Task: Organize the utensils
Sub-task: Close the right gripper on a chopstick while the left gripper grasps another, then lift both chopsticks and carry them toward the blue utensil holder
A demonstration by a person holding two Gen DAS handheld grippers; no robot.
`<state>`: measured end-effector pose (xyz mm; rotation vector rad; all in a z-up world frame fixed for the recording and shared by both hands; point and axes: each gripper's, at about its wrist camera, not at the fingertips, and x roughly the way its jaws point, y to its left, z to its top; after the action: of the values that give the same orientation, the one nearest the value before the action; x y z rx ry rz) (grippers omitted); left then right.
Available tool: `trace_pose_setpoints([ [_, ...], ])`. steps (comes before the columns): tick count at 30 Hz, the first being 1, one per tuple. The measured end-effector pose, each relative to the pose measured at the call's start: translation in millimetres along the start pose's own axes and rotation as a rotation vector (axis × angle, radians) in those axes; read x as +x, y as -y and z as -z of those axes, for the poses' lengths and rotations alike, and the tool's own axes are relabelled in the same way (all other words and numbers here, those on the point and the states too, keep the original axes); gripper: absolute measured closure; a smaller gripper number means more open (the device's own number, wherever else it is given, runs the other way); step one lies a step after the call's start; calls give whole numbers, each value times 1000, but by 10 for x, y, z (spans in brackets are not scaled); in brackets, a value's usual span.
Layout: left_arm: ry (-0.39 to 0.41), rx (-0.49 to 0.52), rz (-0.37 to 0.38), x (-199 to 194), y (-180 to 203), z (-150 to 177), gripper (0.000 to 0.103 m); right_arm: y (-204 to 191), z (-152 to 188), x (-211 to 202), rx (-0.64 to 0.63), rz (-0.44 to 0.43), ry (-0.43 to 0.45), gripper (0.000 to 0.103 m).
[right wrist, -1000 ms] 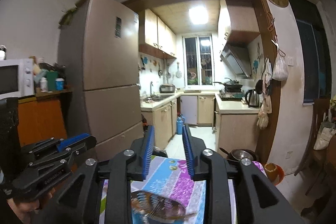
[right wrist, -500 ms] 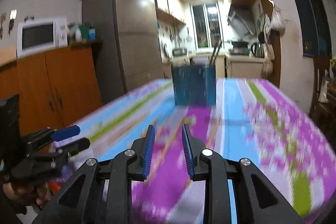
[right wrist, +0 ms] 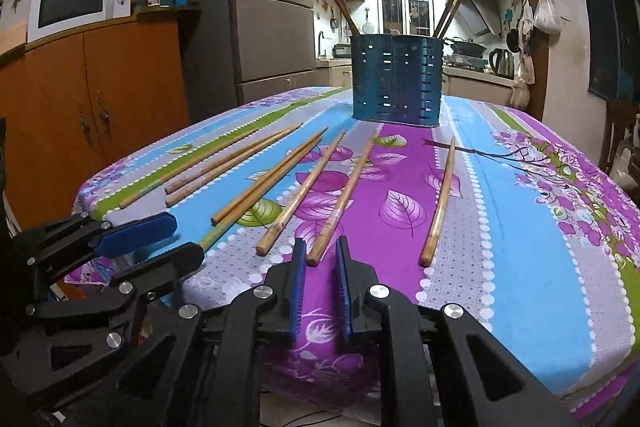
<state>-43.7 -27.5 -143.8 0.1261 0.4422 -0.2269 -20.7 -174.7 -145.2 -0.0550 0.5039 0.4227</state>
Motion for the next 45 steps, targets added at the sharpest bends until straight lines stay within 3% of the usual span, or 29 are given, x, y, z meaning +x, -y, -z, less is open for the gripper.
trace_pose_setpoints([
  [3, 8, -1, 2, -8, 29, 24, 76, -21, 6, 21, -2, 1, 2, 87],
  [6, 13, 3, 11, -8, 60, 29, 84, -9, -1, 30, 5, 18, 8, 94],
  [9, 15, 16, 19, -10, 93, 30, 91, 33, 1, 18, 20, 28, 12, 95],
  [29, 83, 5, 14, -32, 128, 139, 90, 108, 87, -10, 41, 29, 60, 94],
  [37, 82, -2, 6, -37, 121, 106, 96, 139, 91, -69, 76, 20, 104, 96],
  [45, 196, 6, -8, -283, 128, -232, 97, 167, -149, -363, 29, 42, 186, 97],
])
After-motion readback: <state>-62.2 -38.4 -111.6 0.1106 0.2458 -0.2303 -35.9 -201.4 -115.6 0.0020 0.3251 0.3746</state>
